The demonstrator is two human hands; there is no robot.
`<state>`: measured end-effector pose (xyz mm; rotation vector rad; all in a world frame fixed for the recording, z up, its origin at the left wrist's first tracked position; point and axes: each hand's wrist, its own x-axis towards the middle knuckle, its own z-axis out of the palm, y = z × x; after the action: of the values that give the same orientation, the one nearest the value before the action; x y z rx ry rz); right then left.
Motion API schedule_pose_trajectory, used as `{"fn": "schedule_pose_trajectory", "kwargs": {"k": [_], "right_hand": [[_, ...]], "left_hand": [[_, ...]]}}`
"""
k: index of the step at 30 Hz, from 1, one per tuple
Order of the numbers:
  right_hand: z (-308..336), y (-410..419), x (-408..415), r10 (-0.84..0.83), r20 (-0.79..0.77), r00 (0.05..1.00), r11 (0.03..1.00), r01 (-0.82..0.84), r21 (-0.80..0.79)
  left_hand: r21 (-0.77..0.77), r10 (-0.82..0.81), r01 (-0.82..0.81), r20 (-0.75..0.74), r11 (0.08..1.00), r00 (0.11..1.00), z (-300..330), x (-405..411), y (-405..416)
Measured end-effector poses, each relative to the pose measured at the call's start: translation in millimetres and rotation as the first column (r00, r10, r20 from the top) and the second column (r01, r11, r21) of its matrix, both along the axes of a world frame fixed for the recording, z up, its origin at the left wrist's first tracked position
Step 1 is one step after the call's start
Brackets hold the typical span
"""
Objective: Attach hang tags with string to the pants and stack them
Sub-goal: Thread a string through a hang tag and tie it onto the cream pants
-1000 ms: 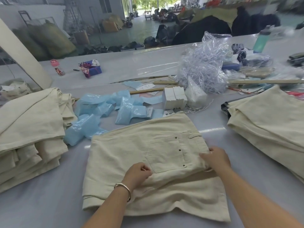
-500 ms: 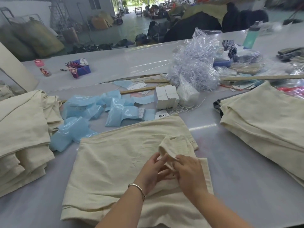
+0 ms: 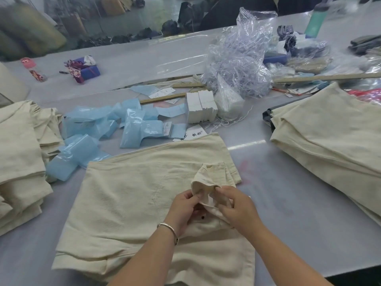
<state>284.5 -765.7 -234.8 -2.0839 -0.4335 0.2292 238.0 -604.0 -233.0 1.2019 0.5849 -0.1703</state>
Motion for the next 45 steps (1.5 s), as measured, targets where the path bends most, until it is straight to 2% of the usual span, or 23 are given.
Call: {"fn": "schedule_pose_trajectory", "kwargs": {"k": [4,6,12,15,22,28,31,34,36,38,42,45], "right_hand": [[-1.2,3.0,6.4,0.053,0.011,0.999,0.997,-0.053,-0.061],[-1.0,4.2,7.0,0.067,0.034,0.997,0.993,-0.063,-0.104],[1.7,8.9,5.2,0.079,0.136,0.987,0.985,-0.056,-0.166],[3.7,12.6,5.8,0.11,0.124,0.986,0.983,-0.09,-0.16],[14.1,10.1,12.8,0.182,0.072,0.981,0.983,-0.182,-0.017],[31.4,8.2,19.4,0.222,0.0,0.975,0.969,-0.22,0.115],[40.9,14.6,14.4,0.175,0.041,0.984,0.967,-0.179,0.179],[58.1,36.5,8.1,0.091,0.166,0.982,0.95,-0.135,0.28],[69.3,59.9,6.5,0.139,0.198,0.97,0.937,-0.193,0.292],[75.6,86.2,6.2,0.203,0.217,0.955,0.93,-0.258,0.261],[65.4,139.0,1.7,0.295,0.211,0.932,0.923,-0.335,0.19],[44.6,184.9,-0.6,0.331,0.151,0.931,0.932,-0.348,0.102]], "left_hand": [[-0.042,-0.067,0.067,0.006,0.997,0.998,3.8,-2.4,3.3],[-0.011,-0.102,0.102,-0.012,0.995,0.995,5.8,-1.4,1.8],[0.066,-0.039,0.049,-0.135,0.997,0.99,7.0,8.2,-3.8],[0.074,-0.037,0.05,-0.179,0.996,0.983,7.9,9.5,-1.6],[-0.146,-0.058,0.052,-0.036,0.988,0.998,12.8,0.7,9.1],[-0.207,0.025,-0.008,0.08,0.978,0.996,18.1,-3.6,8.3],[-0.223,0.04,-0.008,0.137,0.975,0.99,23.1,-8.7,10.7],[-0.1,-0.061,0.078,0.166,0.992,0.984,29.5,-14.9,15.4],[0.034,-0.178,0.175,0.117,0.984,0.977,34.6,-19.5,21.9],[0.107,-0.185,0.181,0.024,0.978,0.982,38.2,-23.7,34.8],[0.239,0.046,-0.026,-0.077,0.971,0.996,35.7,-40.8,85.5],[0.405,0.213,-0.167,-0.069,0.899,0.975,30.9,-61.0,139.1]]}}
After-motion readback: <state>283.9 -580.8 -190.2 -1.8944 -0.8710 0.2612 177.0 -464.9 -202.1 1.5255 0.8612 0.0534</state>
